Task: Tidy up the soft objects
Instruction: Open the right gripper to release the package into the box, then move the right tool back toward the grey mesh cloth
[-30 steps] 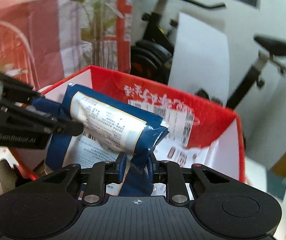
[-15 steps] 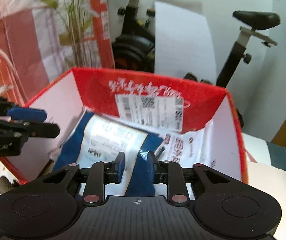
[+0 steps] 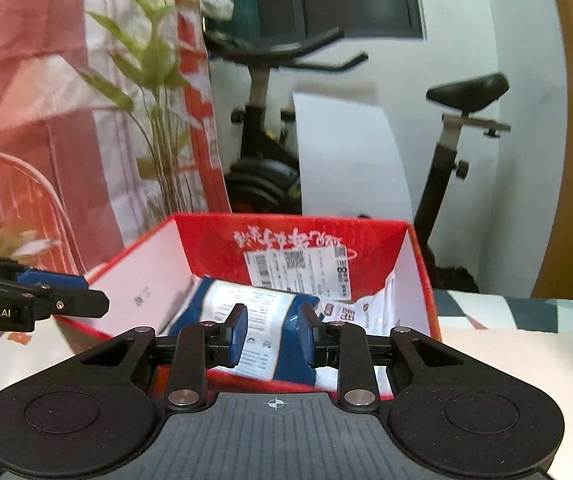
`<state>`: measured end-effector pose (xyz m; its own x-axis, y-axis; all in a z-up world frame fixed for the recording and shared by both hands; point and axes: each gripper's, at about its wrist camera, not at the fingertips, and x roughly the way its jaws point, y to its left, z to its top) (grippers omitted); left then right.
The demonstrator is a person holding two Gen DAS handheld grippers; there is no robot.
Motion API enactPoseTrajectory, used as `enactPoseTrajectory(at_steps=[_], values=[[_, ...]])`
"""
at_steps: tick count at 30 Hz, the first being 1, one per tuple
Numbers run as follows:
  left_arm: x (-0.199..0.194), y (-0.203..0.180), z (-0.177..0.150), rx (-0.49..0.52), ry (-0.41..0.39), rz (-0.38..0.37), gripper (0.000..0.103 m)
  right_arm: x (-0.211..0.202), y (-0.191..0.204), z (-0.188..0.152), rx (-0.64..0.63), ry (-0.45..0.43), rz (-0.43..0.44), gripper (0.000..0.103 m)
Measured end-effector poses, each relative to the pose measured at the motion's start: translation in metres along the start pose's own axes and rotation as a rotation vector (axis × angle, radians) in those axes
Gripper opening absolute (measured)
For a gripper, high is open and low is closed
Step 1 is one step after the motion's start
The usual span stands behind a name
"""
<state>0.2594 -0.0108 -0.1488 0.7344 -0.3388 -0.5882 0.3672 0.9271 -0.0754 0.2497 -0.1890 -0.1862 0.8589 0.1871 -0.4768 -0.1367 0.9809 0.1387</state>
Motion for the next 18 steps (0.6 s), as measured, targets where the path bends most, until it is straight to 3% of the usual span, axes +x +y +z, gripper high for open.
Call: enactPoseTrajectory(at_steps=[6,9,14,18], values=[[-0.025,0.006,-0.030,-0.044,0.005,0.025,0.039,-0.040,0.013,-0.020,0.002,-0.078,-0.017,0.027],[-0.030,0.008,-0.047,-0.045,0.044,0.039,0.040,-0.054,0.021,-0.036,0.034,-0.087,-0.009,0.027],[-0.038,0.013,-0.072,-0.079,0.089,0.036,0.040,-0.065,0.033,-0.064,0.031,-0.042,0.019,0.027],[-0.041,0.021,-0.092,-0.173,0.111,0.025,0.040,-0.066,0.041,-0.086,0.030,0.018,0.046,0.027]])
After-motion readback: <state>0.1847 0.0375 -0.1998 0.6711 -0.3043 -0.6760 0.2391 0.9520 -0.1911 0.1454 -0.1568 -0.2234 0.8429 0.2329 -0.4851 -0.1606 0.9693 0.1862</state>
